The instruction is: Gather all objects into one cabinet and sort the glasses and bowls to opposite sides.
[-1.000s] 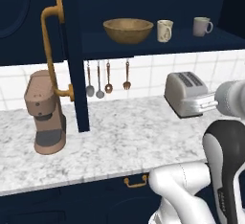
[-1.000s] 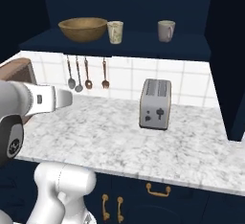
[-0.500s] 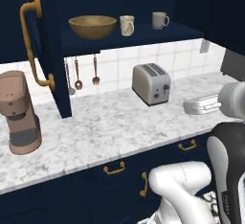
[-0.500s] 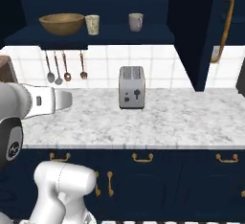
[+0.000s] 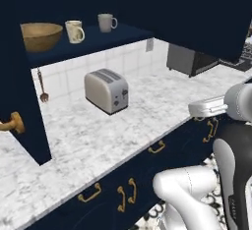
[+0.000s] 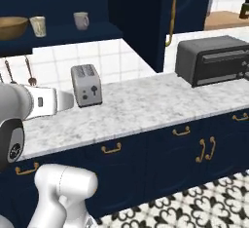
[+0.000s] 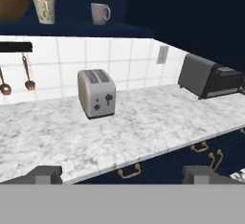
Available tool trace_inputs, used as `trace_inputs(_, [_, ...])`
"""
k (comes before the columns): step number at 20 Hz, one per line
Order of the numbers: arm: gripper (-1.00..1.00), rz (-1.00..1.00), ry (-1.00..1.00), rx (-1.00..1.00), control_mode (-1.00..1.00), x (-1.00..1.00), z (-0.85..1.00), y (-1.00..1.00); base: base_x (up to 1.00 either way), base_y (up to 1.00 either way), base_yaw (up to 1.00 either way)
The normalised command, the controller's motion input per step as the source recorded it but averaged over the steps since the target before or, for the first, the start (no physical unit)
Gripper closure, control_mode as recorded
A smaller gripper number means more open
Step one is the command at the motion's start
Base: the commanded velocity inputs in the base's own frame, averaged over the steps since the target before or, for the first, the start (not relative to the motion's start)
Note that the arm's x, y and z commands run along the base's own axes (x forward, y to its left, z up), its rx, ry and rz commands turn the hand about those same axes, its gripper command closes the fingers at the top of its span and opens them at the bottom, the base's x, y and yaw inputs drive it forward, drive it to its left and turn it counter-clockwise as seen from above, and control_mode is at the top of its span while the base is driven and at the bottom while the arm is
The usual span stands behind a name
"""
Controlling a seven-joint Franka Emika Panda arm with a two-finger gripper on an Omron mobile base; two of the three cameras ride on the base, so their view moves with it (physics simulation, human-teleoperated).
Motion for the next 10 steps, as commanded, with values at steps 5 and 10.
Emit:
trace_inputs(5, [-1.00,0.00,0.00,0.00,1.00,0.00,0.00,0.00,-0.24,-0.17,-0.68])
trace_inputs(10, [-1.00,0.00,0.00,0.00,1.00,0.00,0.00,0.00,-0.12,-0.32,-0.68])
